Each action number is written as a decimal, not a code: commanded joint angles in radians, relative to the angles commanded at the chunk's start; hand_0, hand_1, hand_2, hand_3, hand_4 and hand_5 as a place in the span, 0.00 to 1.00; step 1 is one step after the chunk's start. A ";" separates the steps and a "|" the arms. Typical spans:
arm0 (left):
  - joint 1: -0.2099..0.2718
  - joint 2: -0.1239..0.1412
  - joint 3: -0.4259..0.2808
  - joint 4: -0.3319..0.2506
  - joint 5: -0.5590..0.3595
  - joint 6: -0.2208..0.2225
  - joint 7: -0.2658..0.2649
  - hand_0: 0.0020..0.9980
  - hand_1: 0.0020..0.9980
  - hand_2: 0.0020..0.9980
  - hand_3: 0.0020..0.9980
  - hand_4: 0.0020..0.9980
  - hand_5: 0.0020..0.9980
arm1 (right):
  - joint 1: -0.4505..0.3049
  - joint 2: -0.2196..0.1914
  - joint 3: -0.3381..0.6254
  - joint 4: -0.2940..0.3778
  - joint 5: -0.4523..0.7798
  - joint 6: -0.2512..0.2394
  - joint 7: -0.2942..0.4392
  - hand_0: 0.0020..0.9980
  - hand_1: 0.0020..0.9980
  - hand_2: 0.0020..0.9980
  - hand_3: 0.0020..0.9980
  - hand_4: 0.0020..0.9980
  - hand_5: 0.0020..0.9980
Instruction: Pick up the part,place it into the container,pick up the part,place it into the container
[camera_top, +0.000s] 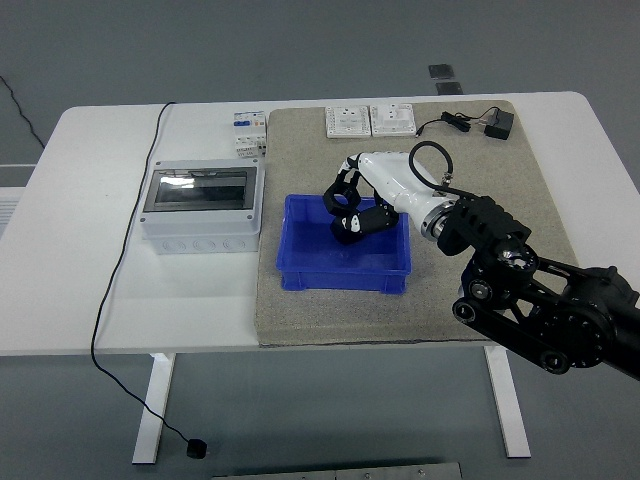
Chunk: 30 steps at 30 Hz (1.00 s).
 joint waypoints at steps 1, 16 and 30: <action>0.000 0.000 -0.001 0.000 0.001 0.000 0.000 0.73 0.67 0.75 0.60 0.68 0.49 | 0.003 0.008 -0.007 -0.019 -0.005 0.002 0.002 0.25 0.34 0.64 0.64 0.70 0.25; 0.001 0.004 -0.001 0.000 0.005 -0.001 0.000 0.73 0.67 0.75 0.60 0.68 0.49 | 0.024 0.050 -0.016 -0.120 -0.077 0.027 -0.010 0.27 0.35 0.75 0.73 0.85 0.35; -0.001 0.006 -0.003 0.000 0.008 0.000 -0.001 0.73 0.67 0.75 0.60 0.68 0.49 | 0.036 0.067 -0.018 -0.148 -0.087 0.029 -0.015 0.28 0.35 0.76 0.78 0.86 0.34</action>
